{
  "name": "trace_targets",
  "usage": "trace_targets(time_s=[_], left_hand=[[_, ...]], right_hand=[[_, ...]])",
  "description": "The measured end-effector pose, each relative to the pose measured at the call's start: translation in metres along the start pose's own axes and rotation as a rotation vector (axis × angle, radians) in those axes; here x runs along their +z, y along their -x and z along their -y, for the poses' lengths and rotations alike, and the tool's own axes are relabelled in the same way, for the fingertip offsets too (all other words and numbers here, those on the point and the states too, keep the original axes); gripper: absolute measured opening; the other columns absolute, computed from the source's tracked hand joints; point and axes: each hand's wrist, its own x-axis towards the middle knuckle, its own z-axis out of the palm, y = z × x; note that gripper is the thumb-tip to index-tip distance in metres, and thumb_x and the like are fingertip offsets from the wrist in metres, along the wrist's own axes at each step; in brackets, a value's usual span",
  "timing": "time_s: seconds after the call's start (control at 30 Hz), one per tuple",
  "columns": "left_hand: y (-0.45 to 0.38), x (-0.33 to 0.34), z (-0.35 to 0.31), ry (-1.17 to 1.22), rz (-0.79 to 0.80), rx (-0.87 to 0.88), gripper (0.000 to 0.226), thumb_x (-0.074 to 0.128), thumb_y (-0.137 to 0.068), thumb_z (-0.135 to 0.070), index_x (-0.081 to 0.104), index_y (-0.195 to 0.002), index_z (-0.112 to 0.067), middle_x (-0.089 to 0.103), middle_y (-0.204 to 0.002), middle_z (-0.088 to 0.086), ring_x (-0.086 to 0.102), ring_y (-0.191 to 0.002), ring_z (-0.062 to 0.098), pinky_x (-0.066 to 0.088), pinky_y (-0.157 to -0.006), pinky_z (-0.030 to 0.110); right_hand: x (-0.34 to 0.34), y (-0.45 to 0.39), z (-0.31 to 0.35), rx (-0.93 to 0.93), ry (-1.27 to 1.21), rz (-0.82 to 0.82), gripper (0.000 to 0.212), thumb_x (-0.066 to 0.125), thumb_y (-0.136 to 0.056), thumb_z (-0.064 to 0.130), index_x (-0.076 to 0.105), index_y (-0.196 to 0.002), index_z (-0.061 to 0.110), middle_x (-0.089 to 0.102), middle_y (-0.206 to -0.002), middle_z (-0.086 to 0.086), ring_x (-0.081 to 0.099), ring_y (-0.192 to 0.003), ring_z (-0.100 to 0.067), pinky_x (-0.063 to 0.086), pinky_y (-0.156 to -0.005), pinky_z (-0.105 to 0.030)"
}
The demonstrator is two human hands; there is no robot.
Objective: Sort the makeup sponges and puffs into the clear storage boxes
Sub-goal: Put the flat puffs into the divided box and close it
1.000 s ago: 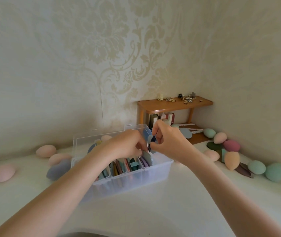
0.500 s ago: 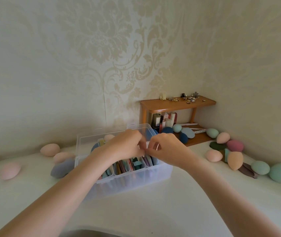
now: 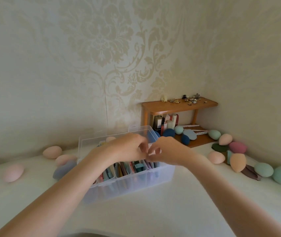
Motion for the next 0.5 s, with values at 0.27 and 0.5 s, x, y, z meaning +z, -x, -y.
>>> trace_targets(time_s=[0.27,0.5], left_hand=[[-0.028,-0.001,-0.014,0.065,-0.009,0.146,0.020,0.051,-0.091,-0.017,0.068,-0.102,-0.019,0.065,-0.112,-0.004,0.058,-0.097,0.007,0.046,-0.083,0.021],[-0.038,0.009,-0.012,0.042,0.053,0.152,0.020,0.051,-0.092,-0.017,0.069,-0.101,-0.016,0.067,-0.109,-0.003,0.057,-0.092,0.005,0.041,-0.071,0.010]], right_hand=[[-0.037,-0.006,-0.096,0.445,-0.059,-0.299,0.028,0.043,-0.097,0.013,0.060,-0.119,0.009,0.061,-0.122,-0.012,0.058,-0.102,-0.023,0.046,-0.082,-0.028],[-0.004,-0.041,-0.151,0.493,0.012,-0.170,0.061,0.047,-0.092,0.000,0.028,-0.147,0.020,0.030,-0.151,-0.010,0.036,-0.136,-0.027,0.037,-0.106,-0.034]])
